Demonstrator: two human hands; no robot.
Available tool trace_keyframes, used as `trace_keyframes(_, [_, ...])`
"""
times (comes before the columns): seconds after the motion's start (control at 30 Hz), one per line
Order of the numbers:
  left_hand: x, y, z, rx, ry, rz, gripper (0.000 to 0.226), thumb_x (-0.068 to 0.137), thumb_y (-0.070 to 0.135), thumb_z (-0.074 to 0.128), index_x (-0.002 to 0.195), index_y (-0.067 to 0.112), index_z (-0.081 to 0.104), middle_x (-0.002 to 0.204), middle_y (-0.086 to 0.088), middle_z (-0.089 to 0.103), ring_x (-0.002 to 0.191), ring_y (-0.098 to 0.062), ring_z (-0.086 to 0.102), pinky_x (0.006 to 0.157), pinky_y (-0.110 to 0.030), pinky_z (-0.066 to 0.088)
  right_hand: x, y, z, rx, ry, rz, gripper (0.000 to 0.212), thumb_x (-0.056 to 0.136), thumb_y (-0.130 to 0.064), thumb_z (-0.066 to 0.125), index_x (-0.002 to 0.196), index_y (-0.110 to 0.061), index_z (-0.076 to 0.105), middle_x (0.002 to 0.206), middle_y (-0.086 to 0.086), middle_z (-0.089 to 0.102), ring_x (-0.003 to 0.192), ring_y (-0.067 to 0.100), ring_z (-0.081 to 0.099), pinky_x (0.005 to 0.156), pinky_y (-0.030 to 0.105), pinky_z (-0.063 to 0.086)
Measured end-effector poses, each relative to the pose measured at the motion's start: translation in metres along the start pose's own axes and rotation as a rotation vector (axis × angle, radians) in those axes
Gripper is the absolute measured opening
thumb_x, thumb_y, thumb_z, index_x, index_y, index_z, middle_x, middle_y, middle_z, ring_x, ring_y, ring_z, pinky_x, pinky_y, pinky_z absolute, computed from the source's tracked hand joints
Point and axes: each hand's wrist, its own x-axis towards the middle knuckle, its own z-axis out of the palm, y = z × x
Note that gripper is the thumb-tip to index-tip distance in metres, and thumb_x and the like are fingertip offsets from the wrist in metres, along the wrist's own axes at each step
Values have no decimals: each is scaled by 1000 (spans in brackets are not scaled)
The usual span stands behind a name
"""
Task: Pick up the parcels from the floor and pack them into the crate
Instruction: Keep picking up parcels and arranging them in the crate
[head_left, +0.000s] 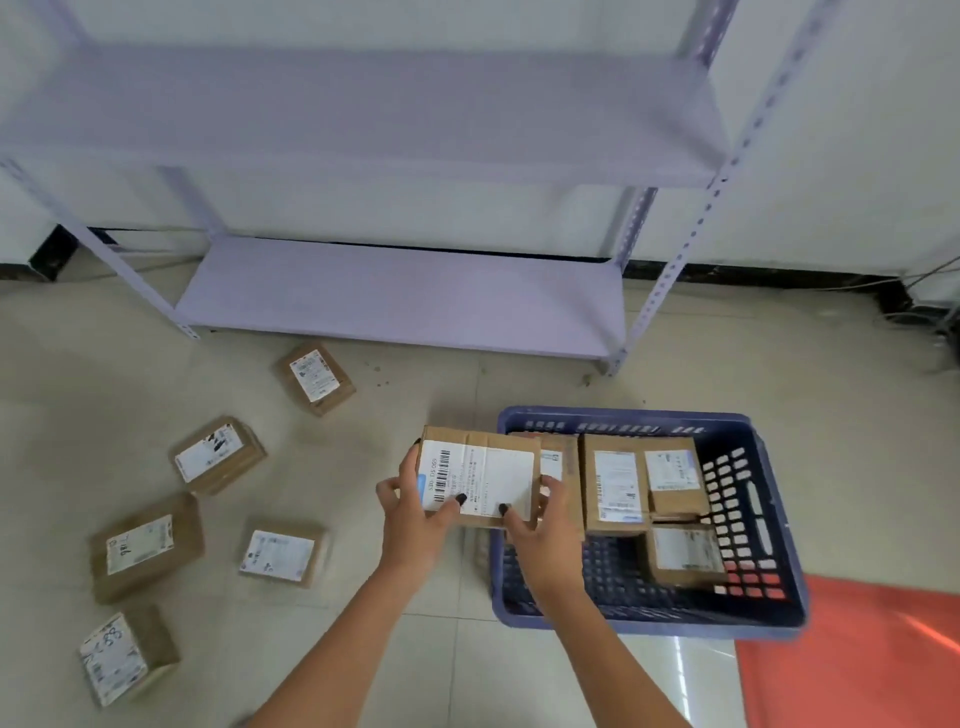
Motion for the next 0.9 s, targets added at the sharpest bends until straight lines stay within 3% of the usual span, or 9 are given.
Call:
trace_keyframes(0.1, [-35, 22, 77, -30, -31, -7, 74, 81, 4, 65, 140, 27, 26, 130, -12, 37, 106, -14, 42, 89, -23, 45, 4, 40, -82, -51, -12, 1, 55, 88, -21, 62, 134, -25, 32, 131, -3, 56, 116, 15, 58, 93, 31, 52])
trace_keyframes(0.2, [-69, 34, 146, -85, -129, 19, 73, 83, 4, 64, 140, 24, 25, 140, -8, 41, 128, -21, 41, 99, -39, 48, 7, 80, -153, -140, -13, 48, 55, 90, -19, 60, 137, -22, 31, 127, 2, 59, 107, 19, 60, 88, 33, 53])
trace_keyframes(0.3, [-100, 37, 197, -123, -199, 0, 76, 84, 1, 61, 142, 26, 20, 145, -5, 39, 133, -23, 39, 96, -37, 48, 8, 113, -200, -160, 24, 85, 51, 90, -16, 59, 135, -17, 34, 122, 5, 61, 97, 16, 59, 82, 30, 51])
trace_keyframes(0.5, [-140, 14, 244, -100, -215, -108, 74, 85, 2, 59, 142, 24, 17, 142, -8, 44, 124, -25, 48, 92, -33, 46, -3, 150, -228, -180, -12, 153, 56, 91, -14, 57, 140, -14, 31, 121, 6, 61, 102, 20, 60, 78, 24, 45])
trace_keyframes(0.7, [-139, -7, 277, -37, -224, -142, 71, 86, 3, 58, 142, 22, 17, 140, -9, 48, 118, -27, 52, 81, -26, 44, 9, 182, -233, -214, -6, 193, 53, 90, -12, 56, 138, -14, 34, 129, 8, 55, 114, 25, 56, 88, 30, 46])
trace_keyframes(0.9, [-110, -22, 321, 19, -275, -89, 75, 87, 3, 57, 145, 25, 15, 140, -6, 49, 119, -25, 54, 87, -30, 48, 47, 221, -242, -430, 40, 200, 55, 91, -19, 55, 141, -14, 35, 127, 12, 41, 114, 27, 49, 94, 30, 43])
